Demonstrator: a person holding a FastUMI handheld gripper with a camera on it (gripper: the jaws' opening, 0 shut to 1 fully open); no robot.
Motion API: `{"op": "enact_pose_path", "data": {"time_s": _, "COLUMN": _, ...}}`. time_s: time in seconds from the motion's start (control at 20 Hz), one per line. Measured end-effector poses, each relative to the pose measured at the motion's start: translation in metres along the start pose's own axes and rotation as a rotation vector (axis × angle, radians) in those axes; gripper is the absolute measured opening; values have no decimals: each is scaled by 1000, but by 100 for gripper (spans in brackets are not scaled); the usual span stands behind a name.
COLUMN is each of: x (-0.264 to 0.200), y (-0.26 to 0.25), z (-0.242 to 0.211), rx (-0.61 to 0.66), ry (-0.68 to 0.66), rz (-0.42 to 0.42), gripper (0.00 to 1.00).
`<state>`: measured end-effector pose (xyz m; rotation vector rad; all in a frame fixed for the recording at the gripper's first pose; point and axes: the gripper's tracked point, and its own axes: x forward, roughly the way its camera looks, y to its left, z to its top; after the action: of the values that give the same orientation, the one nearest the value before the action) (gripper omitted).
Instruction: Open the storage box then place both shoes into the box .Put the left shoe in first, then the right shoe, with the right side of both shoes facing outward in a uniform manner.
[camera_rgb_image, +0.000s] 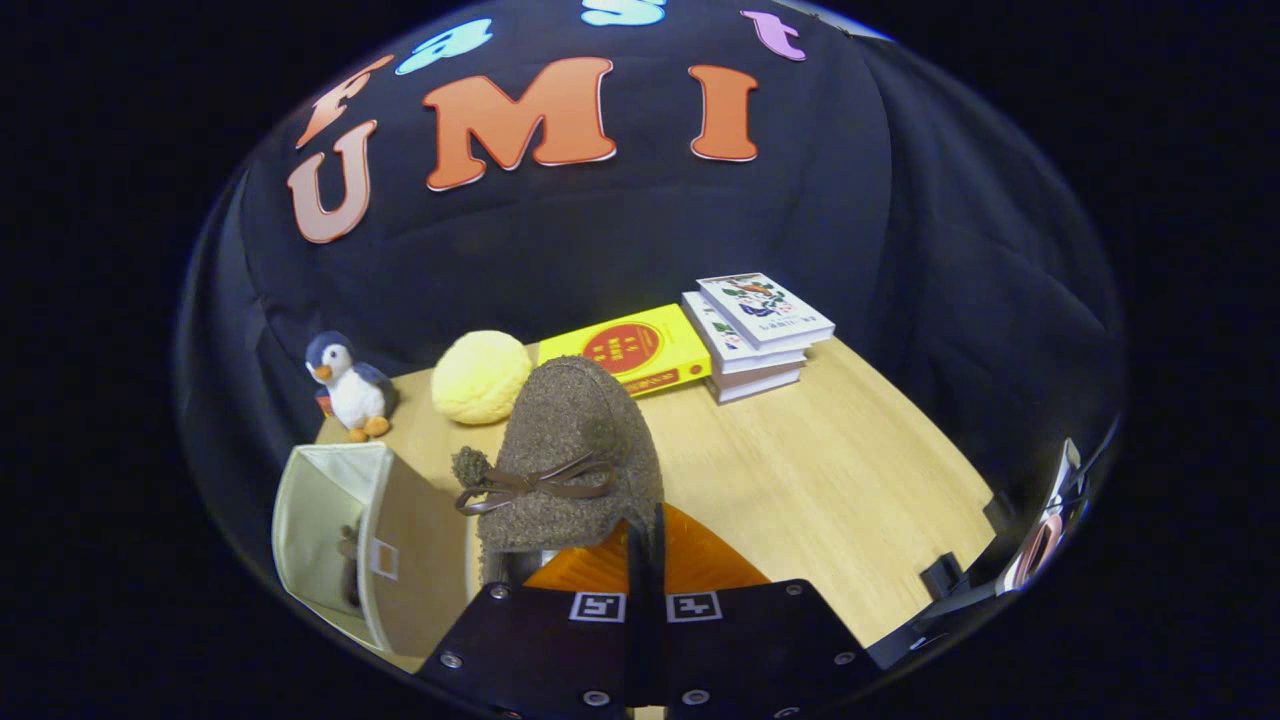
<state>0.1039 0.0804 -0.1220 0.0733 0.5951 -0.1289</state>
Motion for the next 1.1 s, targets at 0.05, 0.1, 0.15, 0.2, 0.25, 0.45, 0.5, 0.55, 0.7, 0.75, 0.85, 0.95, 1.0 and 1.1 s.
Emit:
{"op": "enact_pose_path", "data": {"time_s": 0.05, "x": -6, "y": 20, "z": 4, "rx": 0, "ry": -7, "rz": 16, "gripper": 1}}
{"op": "enact_pose_path", "data": {"time_s": 0.1, "x": -13, "y": 40, "z": 6, "rx": 2, "ry": -10, "rz": 32, "gripper": 1}}
{"op": "enact_pose_path", "data": {"time_s": 0.15, "x": -20, "y": 61, "z": 7, "rx": 1, "ry": -11, "rz": 52, "gripper": 1}}
{"op": "enact_pose_path", "data": {"time_s": 0.2, "x": -25, "y": 83, "z": 6, "rx": -1, "ry": -12, "rz": 74, "gripper": 1}}
{"op": "enact_pose_path", "data": {"time_s": 0.25, "x": -30, "y": 103, "z": 5, "rx": -1, "ry": -12, "rz": 92, "gripper": 1}}
{"op": "enact_pose_path", "data": {"time_s": 0.45, "x": -43, "y": 164, "z": -9, "rx": -26, "ry": 12, "rz": 128, "gripper": 1}}
{"op": "enact_pose_path", "data": {"time_s": 0.5, "x": -44, "y": 175, "z": -14, "rx": -31, "ry": 20, "rz": 131, "gripper": 0}}
{"op": "enact_pose_path", "data": {"time_s": 0.55, "x": -45, "y": 185, "z": -21, "rx": -41, "ry": 26, "rz": 129, "gripper": 0}}
{"op": "enact_pose_path", "data": {"time_s": 0.7, "x": -39, "y": 201, "z": -42, "rx": -59, "ry": 62, "rz": 112, "gripper": 1}}
{"op": "enact_pose_path", "data": {"time_s": 0.75, "x": -37, "y": 204, "z": -49, "rx": -63, "ry": 70, "rz": 103, "gripper": 0}}
{"op": "enact_pose_path", "data": {"time_s": 0.85, "x": -30, "y": 206, "z": -60, "rx": -83, "ry": 83, "rz": 74, "gripper": 1}}
{"op": "enact_pose_path", "data": {"time_s": 0.95, "x": -20, "y": 205, "z": -73, "rx": -112, "ry": 100, "rz": 51, "gripper": 1}}
{"op": "enact_pose_path", "data": {"time_s": 1.0, "x": -15, "y": 206, "z": -80, "rx": -123, "ry": 110, "rz": 43, "gripper": 1}}
{"op": "enact_pose_path", "data": {"time_s": 1.1, "x": -6, "y": 207, "z": -93, "rx": -143, "ry": 125, "rz": 28, "gripper": 2}}
